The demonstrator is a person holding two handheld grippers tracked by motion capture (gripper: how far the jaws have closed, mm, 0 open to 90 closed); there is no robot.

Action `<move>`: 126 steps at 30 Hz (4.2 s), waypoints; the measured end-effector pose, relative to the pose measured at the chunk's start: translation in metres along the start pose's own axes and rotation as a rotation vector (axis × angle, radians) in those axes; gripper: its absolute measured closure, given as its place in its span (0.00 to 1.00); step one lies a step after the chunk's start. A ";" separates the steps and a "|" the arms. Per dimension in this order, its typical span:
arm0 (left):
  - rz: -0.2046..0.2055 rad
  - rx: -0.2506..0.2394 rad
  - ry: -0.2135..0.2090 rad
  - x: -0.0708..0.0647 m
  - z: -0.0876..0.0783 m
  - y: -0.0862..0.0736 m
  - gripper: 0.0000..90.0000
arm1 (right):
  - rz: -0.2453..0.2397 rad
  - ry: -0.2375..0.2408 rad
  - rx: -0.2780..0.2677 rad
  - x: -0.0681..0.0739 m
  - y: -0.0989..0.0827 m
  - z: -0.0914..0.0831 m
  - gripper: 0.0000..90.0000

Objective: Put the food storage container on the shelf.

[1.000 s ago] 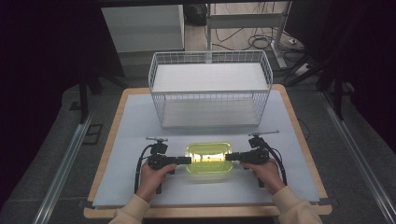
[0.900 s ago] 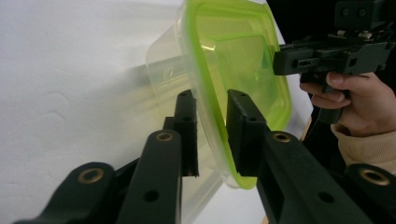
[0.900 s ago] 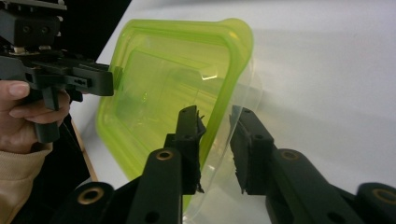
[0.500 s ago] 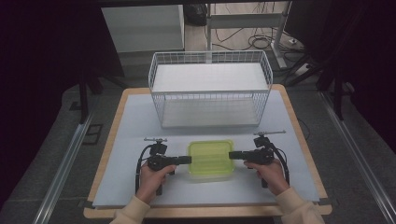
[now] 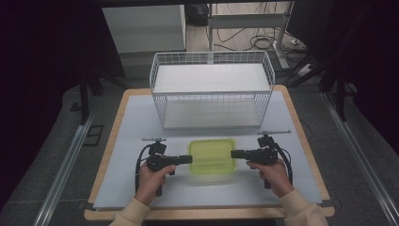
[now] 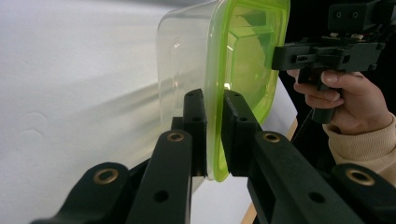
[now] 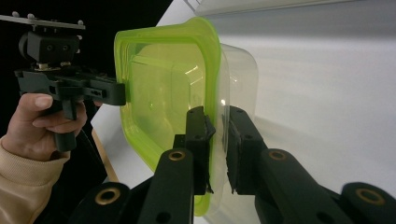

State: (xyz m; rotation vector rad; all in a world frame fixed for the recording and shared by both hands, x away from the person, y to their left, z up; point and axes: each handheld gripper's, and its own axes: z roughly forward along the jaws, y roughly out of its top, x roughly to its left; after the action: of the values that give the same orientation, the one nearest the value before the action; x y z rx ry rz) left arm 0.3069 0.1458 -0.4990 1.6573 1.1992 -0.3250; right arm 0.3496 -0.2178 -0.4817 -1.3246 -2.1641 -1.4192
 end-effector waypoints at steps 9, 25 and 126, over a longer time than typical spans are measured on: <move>0.006 -0.018 -0.011 -0.002 -0.005 0.006 0.91 | -0.029 0.001 -0.018 0.007 0.007 -0.004 0.90; 0.051 -0.042 0.000 -0.016 -0.018 0.023 0.91 | -0.061 0.006 -0.067 0.023 0.020 -0.013 0.90; 0.162 -0.121 0.031 -0.072 -0.053 0.169 0.90 | -0.149 -0.053 -0.190 0.076 0.154 -0.060 0.90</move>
State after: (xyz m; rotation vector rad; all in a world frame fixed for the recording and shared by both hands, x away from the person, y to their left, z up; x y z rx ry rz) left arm 0.3952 0.1532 -0.3302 1.6465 1.0777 -0.1230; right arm 0.4114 -0.2062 -0.3108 -1.2989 -2.2509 -1.7020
